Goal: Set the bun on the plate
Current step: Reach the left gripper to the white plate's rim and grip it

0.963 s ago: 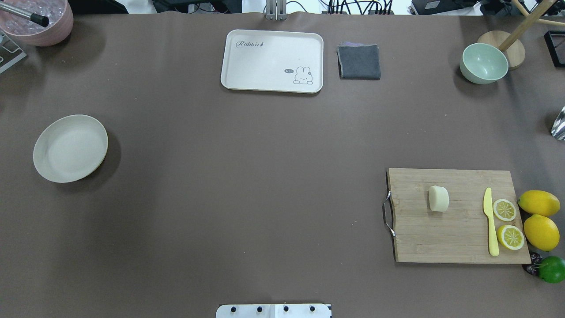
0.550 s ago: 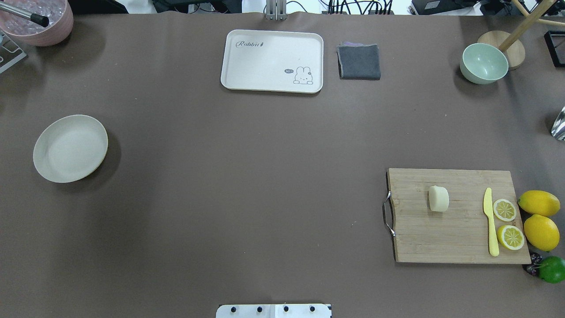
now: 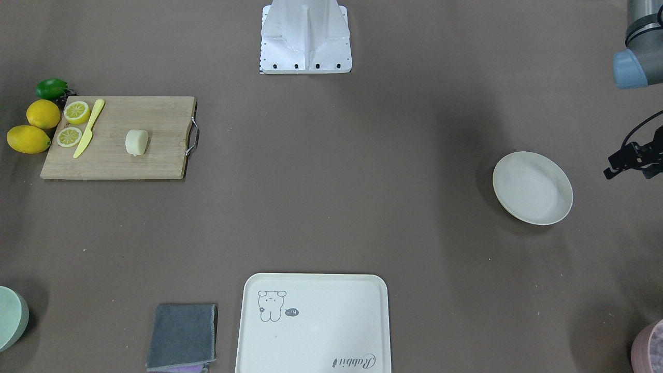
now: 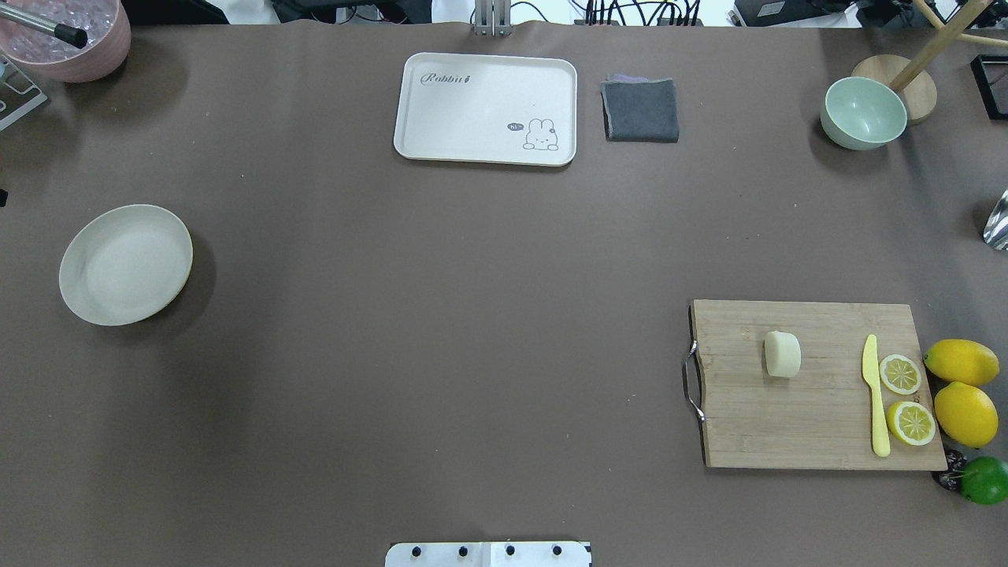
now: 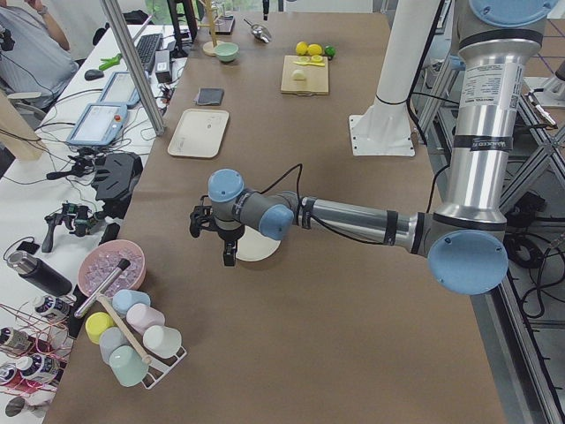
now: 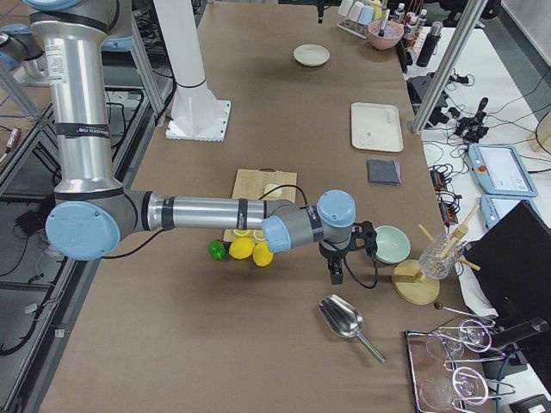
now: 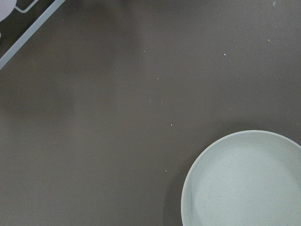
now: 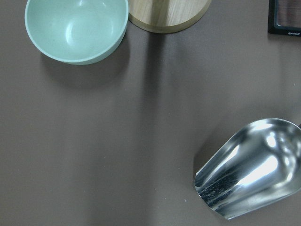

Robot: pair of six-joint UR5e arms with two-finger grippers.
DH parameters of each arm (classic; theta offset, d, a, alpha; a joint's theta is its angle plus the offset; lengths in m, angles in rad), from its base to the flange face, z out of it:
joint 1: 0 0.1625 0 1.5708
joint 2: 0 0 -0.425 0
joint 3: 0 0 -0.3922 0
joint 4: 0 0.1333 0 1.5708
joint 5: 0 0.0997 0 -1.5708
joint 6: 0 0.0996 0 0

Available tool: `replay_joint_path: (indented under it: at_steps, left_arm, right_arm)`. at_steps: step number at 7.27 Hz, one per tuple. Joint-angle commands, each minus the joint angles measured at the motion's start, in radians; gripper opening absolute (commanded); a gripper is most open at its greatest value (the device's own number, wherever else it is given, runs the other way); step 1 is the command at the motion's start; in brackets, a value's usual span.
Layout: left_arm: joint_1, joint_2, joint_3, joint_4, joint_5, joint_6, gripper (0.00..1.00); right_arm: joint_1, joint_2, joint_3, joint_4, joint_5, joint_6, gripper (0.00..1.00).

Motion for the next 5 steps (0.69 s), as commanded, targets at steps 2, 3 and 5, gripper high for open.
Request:
replay_joint_path:
  at_steps: [2, 3, 5]
  left_arm:
    - [0.067, -0.025, 0.159, -0.218, -0.001, -0.111, 0.97]
    - [0.079, -0.025, 0.161, -0.225, -0.001, -0.112, 0.97]
    - [0.128, -0.045, 0.163, -0.229, -0.001, -0.115, 0.97]
  right_arm:
    - [-0.004, -0.001, 0.003, 0.001, 0.0, -0.002, 1.0]
    - [-0.004, -0.001, 0.011, 0.001, 0.002, -0.002, 1.0]
    - [-0.004, -0.001, 0.014, 0.003, 0.0, -0.002, 1.0]
